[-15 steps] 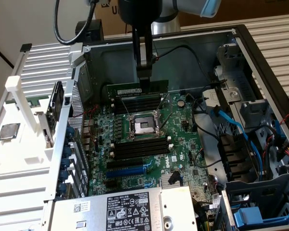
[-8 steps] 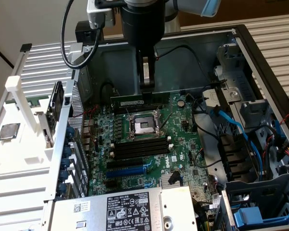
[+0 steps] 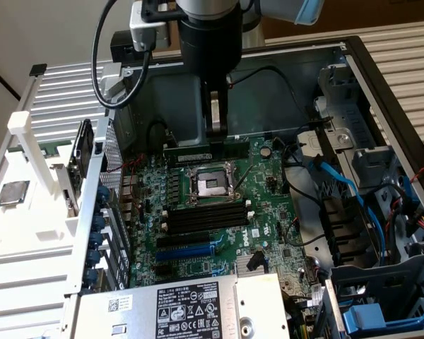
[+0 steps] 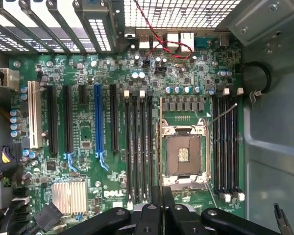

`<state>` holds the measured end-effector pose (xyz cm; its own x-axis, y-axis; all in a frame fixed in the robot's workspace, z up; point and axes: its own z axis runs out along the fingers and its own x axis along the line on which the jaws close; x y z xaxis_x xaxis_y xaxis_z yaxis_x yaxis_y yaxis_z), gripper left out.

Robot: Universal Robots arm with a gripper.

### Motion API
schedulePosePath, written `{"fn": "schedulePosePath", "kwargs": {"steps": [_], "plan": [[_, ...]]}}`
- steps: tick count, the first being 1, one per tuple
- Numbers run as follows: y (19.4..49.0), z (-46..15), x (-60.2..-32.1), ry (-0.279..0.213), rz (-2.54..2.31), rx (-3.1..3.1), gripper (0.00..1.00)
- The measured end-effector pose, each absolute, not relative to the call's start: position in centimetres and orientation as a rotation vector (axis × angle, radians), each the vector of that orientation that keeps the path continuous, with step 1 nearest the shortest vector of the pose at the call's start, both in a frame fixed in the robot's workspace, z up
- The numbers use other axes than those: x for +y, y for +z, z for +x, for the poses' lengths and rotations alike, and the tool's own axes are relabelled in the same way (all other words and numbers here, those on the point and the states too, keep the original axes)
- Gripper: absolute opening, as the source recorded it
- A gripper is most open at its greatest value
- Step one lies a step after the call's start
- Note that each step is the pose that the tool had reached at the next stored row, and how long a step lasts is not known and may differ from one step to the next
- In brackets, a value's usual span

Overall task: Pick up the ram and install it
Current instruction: 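Insert the ram into the slot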

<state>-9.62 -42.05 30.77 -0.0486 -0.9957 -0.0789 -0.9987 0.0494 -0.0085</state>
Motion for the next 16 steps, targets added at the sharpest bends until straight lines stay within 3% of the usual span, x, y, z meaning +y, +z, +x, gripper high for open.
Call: {"fn": "schedulePosePath", "kwargs": {"steps": [3, 16], "plan": [[30.3, -9.6, -41.8, 0.046, -2.135, 2.242, 0.12], [29.5, -9.7, -41.8, 0.045, -2.158, 2.221, 0.12]]}}
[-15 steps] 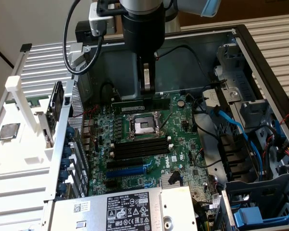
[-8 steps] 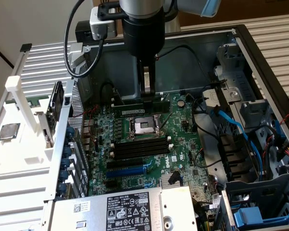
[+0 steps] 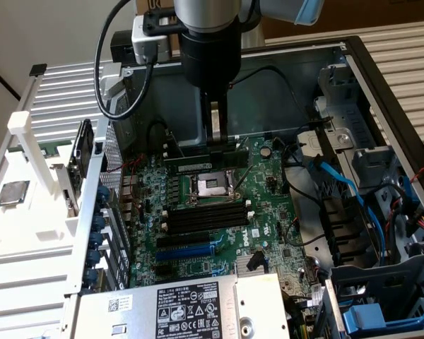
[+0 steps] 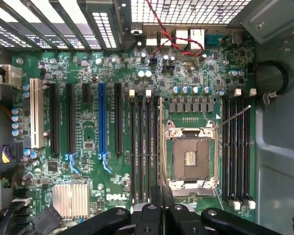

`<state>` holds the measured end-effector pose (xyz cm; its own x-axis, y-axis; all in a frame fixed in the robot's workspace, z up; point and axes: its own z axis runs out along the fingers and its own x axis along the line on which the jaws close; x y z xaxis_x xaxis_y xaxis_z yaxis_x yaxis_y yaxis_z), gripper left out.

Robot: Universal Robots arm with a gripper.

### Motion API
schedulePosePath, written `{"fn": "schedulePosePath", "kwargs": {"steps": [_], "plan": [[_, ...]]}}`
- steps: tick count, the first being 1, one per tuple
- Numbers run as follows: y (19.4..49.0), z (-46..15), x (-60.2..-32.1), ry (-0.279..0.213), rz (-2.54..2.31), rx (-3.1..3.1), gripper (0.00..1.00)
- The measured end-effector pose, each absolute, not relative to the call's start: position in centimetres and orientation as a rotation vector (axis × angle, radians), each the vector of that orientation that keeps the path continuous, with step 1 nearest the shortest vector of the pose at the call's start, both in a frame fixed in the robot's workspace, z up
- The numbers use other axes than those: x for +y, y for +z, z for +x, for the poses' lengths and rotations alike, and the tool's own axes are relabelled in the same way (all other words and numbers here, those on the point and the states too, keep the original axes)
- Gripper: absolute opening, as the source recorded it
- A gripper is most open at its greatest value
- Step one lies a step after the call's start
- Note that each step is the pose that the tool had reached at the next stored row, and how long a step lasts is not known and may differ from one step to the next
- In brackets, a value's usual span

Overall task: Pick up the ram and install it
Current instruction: 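Insert the ram into the slot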

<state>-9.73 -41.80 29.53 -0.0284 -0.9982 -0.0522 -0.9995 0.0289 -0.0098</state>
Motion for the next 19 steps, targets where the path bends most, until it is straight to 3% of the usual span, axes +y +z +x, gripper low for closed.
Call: {"fn": "schedulePosePath", "kwargs": {"steps": [19], "plan": [[28.1, -9.9, -43.2, 0.046, -2.18, 2.2, 0.12]]}}
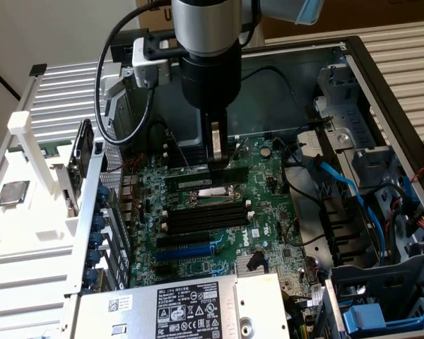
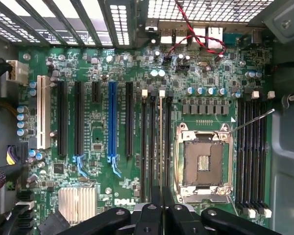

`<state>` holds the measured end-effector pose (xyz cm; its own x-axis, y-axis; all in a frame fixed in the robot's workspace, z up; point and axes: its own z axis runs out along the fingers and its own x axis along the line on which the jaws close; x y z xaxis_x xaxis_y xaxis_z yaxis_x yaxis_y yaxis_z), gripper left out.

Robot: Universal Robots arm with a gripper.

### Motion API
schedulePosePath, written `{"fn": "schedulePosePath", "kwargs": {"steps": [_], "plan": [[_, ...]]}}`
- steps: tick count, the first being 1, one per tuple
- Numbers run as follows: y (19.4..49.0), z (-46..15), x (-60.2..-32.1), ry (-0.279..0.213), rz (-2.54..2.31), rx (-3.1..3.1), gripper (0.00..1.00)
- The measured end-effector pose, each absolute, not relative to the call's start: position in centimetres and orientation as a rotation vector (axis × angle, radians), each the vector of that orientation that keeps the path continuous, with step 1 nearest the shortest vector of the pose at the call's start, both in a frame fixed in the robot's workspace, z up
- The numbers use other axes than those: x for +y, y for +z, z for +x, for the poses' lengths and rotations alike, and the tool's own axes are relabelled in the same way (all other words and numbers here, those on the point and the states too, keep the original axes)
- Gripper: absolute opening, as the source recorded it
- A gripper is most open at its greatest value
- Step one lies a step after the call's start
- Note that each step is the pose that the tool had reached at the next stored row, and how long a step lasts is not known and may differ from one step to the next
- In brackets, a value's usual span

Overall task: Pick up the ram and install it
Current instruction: 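Insert the ram into the slot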

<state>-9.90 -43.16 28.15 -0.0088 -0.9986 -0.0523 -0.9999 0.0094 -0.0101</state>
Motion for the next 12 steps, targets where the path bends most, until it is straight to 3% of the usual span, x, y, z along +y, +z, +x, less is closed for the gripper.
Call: {"fn": "schedulePosePath", "kwargs": {"steps": [12], "plan": [[27.0, -9.9, -43.3, 0.046, -2.18, 2.2, 0.12]]}}
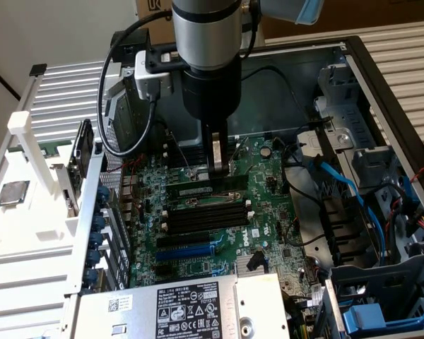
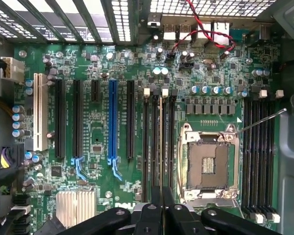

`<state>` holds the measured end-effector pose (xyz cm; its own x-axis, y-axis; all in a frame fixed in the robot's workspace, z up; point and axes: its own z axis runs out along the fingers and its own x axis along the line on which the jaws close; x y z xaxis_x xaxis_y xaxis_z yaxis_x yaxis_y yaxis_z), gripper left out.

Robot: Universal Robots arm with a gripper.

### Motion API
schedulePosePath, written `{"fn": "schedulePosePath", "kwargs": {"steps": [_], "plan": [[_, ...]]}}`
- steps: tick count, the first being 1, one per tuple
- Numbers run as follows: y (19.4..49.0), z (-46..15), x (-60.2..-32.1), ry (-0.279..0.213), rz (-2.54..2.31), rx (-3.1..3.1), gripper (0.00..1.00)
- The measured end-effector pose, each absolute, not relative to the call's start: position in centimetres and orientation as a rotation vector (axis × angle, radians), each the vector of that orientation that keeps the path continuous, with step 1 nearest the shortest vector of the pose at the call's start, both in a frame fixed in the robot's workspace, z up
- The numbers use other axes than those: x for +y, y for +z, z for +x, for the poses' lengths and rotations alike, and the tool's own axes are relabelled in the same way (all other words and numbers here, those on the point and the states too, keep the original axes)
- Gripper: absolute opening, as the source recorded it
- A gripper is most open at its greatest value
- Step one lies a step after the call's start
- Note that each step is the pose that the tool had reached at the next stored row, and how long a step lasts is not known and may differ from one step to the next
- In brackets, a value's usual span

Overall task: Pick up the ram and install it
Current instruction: 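Insert the ram into the slot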

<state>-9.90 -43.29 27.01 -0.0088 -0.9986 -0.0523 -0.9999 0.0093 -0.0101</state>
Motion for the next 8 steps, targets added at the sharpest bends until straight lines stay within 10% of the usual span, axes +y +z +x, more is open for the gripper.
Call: {"fn": "schedulePosePath", "kwargs": {"steps": [8], "plan": [[26.97, -10.02, -43.3, 0.046, -2.18, 2.2, 0.12]]}}
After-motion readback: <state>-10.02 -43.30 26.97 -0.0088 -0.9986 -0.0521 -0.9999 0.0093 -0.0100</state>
